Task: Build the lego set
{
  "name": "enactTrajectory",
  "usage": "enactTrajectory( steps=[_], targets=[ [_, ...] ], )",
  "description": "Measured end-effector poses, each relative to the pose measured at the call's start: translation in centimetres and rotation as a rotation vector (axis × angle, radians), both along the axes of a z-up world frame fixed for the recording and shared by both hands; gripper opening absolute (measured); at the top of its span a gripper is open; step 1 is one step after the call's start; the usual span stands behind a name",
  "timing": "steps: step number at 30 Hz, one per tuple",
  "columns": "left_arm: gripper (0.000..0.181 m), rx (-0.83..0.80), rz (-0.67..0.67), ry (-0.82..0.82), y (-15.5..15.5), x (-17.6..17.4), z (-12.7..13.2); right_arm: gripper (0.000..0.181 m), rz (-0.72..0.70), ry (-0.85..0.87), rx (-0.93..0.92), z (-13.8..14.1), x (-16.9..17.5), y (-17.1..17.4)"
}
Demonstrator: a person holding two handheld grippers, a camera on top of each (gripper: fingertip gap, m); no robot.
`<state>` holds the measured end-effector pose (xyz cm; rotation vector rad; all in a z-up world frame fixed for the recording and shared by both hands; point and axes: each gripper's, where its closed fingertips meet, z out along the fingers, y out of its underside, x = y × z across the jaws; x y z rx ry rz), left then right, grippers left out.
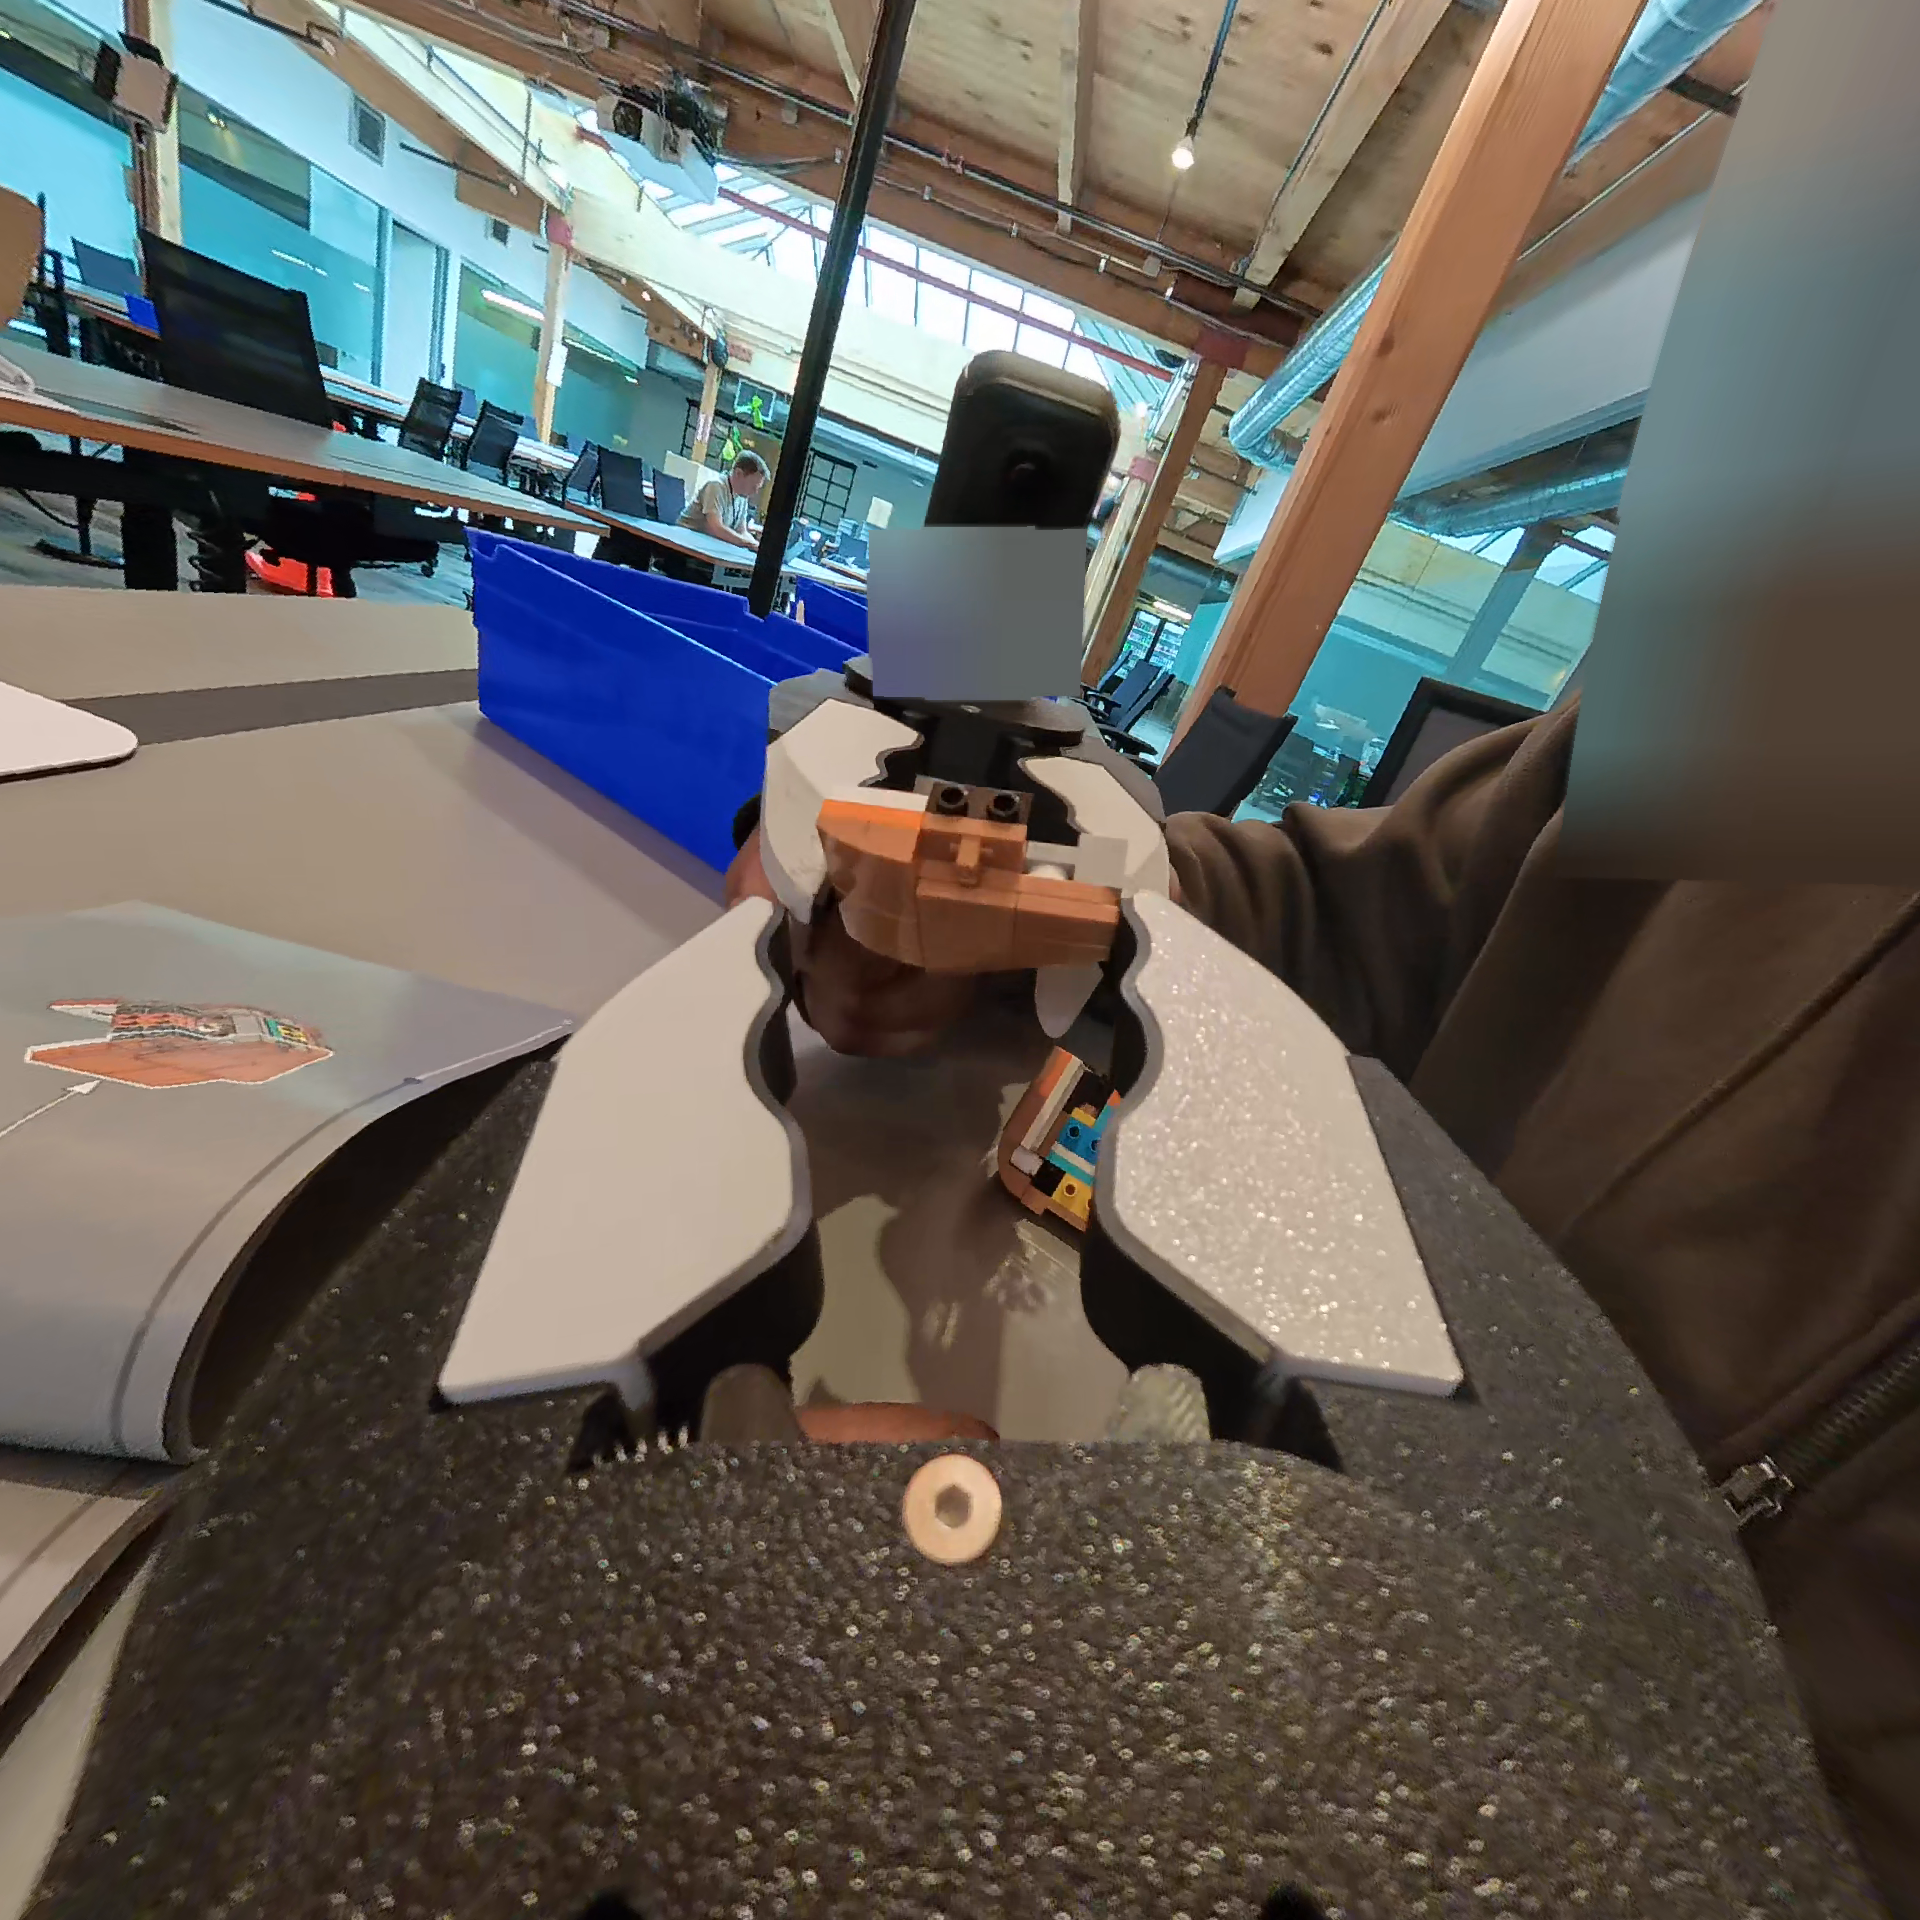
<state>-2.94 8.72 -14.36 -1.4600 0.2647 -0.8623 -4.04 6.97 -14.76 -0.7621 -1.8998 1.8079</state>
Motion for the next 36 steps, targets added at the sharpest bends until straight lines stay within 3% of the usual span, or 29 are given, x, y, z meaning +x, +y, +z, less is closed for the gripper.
enactTrajectory(
  steps=[16, 26, 36],
  targets=[
    [0.062, 0.15, 0.057, -0.008, -0.3, 0.3, 1.9, 0.053, 0.059, 0.016, -0.066, 0.7, 0.7, -0.6],
    [0.056, 0.155, 0.087, 0.064, -0.2, 0.7, 1.5, 0.053, 0.061, 0.018, -0.066, 0.5, 0.6, -0.5],
    [0.056, 0.124, 0.092, 0.167, -0.2, 0.9, 0.9, 0.055, 0.052, -0.005, 0.081, -0.4, 0.9, -0.5]
  ],
)
